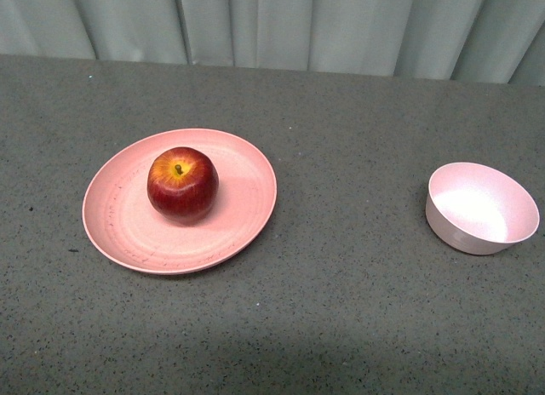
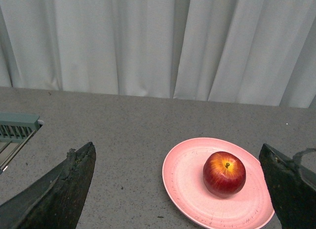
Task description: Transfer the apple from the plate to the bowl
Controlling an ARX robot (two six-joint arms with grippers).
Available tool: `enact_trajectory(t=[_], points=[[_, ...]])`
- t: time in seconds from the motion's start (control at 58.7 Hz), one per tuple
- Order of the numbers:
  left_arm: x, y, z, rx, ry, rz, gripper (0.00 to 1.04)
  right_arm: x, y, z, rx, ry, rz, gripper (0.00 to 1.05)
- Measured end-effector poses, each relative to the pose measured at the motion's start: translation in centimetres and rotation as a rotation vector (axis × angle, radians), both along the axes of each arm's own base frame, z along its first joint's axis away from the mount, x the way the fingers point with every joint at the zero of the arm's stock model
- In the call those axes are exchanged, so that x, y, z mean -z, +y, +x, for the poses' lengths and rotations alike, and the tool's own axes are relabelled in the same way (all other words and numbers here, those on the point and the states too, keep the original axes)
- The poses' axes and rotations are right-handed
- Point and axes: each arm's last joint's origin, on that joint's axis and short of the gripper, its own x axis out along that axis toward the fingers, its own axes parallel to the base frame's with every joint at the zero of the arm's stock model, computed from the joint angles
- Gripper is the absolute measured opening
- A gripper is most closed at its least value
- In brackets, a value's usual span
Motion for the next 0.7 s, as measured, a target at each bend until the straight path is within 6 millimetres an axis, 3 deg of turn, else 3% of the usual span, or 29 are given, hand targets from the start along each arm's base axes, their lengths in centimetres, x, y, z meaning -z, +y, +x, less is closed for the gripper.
enact_trajectory(t=[0.068,0.187,0.256,0.358,0.426,0.545,0.699], points=[[0.0,0.0,0.0,0.000,0.000,0.000,0.98,0.0,0.0,0.0,0.001,0.000,0.000,0.95],[0.0,0.0,0.0,-0.002,0.000,0.000,0.98,0.3,0.1,0.7,0.221,0.103,-0.109,0.95],[0.0,0.0,0.0,-0.001,0.000,0.000,0.98,0.4,0.1,1.5,0.219,0.153,-0.152,0.95],[0.0,0.0,0.0,0.000,0.000,0.000,0.98,0.0,0.3,3.4,0.129,0.203,-0.188,0.95],[0.0,0.0,0.0,0.000,0.000,0.000,0.98,-0.2,0.6,5.9,0.028,0.265,-0.210,0.95],[0.0,0.0,0.0,0.000,0.000,0.000,0.98,0.8,1.3,9.8,-0.099,0.397,-0.238,0.95],[0.0,0.0,0.0,0.000,0.000,0.000,0.98,2.2,2.0,12.9,-0.195,0.534,-0.254,0.95]])
